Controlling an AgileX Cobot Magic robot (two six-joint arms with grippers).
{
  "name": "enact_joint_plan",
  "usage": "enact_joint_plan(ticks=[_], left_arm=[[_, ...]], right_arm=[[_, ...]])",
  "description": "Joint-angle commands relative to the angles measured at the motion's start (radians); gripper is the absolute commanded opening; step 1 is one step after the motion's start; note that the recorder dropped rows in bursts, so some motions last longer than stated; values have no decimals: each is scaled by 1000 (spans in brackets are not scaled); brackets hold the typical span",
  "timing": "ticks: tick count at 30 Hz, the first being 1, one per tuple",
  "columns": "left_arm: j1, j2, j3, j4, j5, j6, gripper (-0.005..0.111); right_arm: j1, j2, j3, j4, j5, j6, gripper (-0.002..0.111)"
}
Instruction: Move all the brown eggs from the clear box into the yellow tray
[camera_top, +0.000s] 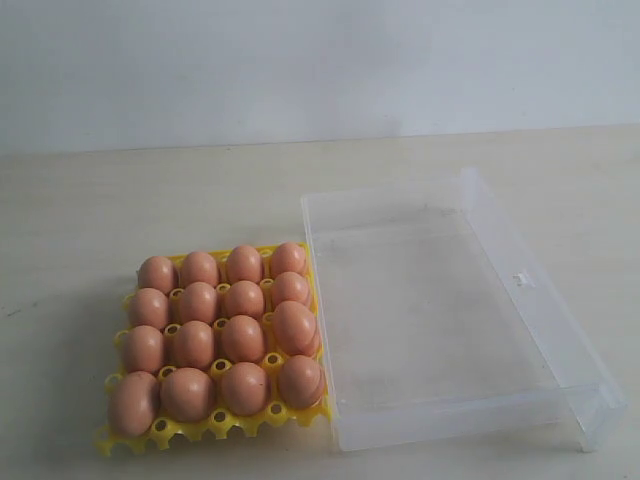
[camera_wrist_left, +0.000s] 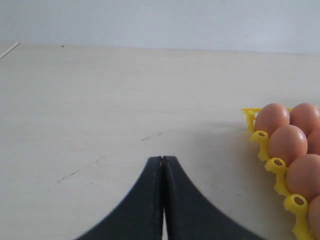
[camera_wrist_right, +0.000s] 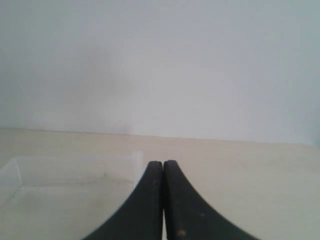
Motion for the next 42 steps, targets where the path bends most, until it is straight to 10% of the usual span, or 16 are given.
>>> enact_joint_plan(ticks=[1, 13, 42], left_arm=[[-6, -6, -4, -6, -10, -4, 0], [-6, -6, -4, -6, -10, -4, 0], [-6, -6, -4, -6, -10, -4, 0]], right_arm=[[-12, -138, 48, 11, 49, -7, 0], [-12, -472, 48, 11, 298, -7, 0], [-12, -472, 48, 24, 407, -7, 0]])
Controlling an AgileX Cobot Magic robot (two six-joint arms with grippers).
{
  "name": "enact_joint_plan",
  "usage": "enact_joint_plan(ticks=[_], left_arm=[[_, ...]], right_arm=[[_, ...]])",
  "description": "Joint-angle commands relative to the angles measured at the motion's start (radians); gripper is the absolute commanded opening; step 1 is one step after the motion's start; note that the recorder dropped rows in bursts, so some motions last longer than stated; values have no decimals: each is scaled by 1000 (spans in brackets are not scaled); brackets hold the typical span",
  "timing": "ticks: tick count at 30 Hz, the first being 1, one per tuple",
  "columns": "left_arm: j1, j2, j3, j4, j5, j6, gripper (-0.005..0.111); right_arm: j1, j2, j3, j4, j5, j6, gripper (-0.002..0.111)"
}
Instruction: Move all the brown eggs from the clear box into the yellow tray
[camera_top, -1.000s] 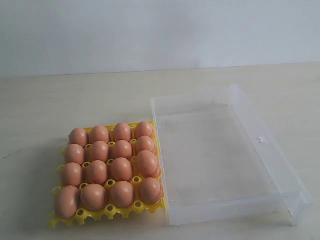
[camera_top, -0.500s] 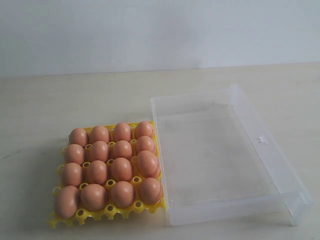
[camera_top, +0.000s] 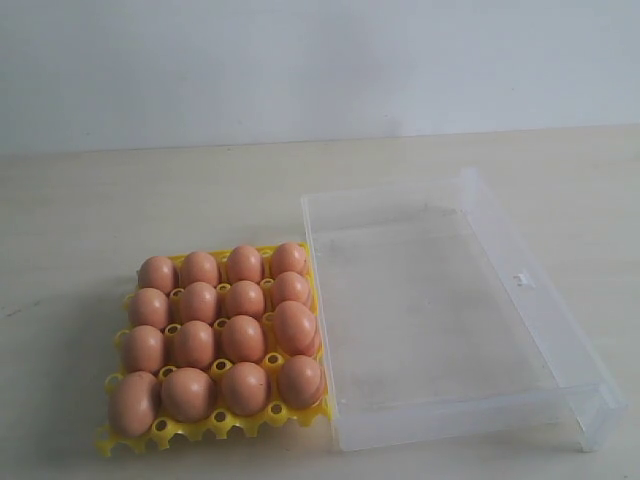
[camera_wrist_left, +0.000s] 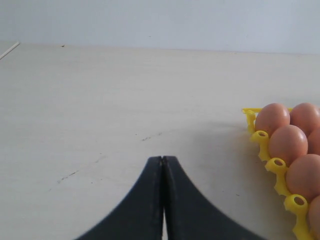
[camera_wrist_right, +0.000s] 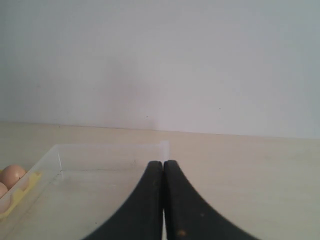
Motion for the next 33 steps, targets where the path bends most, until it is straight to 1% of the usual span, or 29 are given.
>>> enact_joint_plan(ticks=[1, 4, 6, 8, 12, 33], left_arm=[[-6, -6, -4, -6, -10, -4, 0], [-6, -6, -4, -6, -10, -4, 0], [-6, -6, -4, -6, -10, -4, 0], [-6, -6, -4, -6, -10, -4, 0], [-6, -6, -4, -6, -10, -4, 0], [-6, -6, -4, -6, -10, -4, 0]], right_arm=[[-7, -7, 4, 1, 0, -7, 0], [-7, -7, 4, 1, -2, 15, 0], [-7, -7, 4, -1, -7, 114, 0], [-7, -7, 4, -41, -9, 217, 0], [-7, -7, 4, -98, -9, 321, 0], [-7, -7, 4, -97, -9, 298, 0]])
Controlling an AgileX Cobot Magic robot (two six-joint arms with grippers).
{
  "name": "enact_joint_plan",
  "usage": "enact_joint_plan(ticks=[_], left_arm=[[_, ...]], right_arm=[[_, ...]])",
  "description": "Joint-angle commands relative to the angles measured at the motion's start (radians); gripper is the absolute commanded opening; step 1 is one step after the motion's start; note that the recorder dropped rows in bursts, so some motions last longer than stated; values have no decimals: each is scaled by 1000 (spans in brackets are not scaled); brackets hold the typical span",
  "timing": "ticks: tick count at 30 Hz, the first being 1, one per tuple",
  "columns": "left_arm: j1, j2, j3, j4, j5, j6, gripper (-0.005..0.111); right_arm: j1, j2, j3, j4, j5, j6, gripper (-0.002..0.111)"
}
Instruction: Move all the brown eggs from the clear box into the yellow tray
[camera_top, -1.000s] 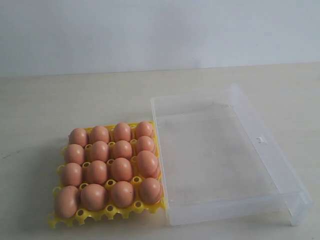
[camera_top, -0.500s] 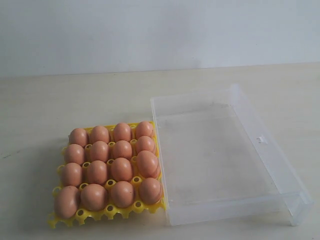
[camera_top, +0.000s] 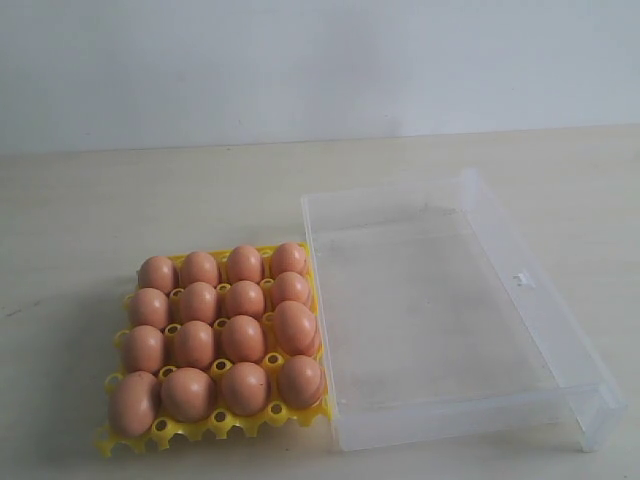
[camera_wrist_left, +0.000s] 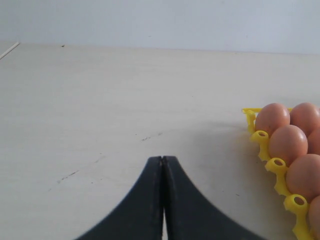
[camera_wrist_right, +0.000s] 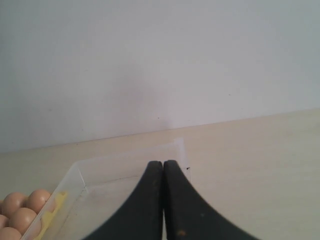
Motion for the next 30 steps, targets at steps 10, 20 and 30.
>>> enact_joint_plan(ticks=[10, 20, 30], left_arm=[[-6, -6, -4, -6, -10, -4, 0], [-6, -6, -4, -6, -10, -4, 0], [-6, -6, -4, -6, -10, -4, 0]], right_arm=[[-7, -7, 4, -4, -9, -7, 0], [-82, -7, 4, -4, -9, -7, 0], [-113, -7, 4, -4, -9, -7, 0]])
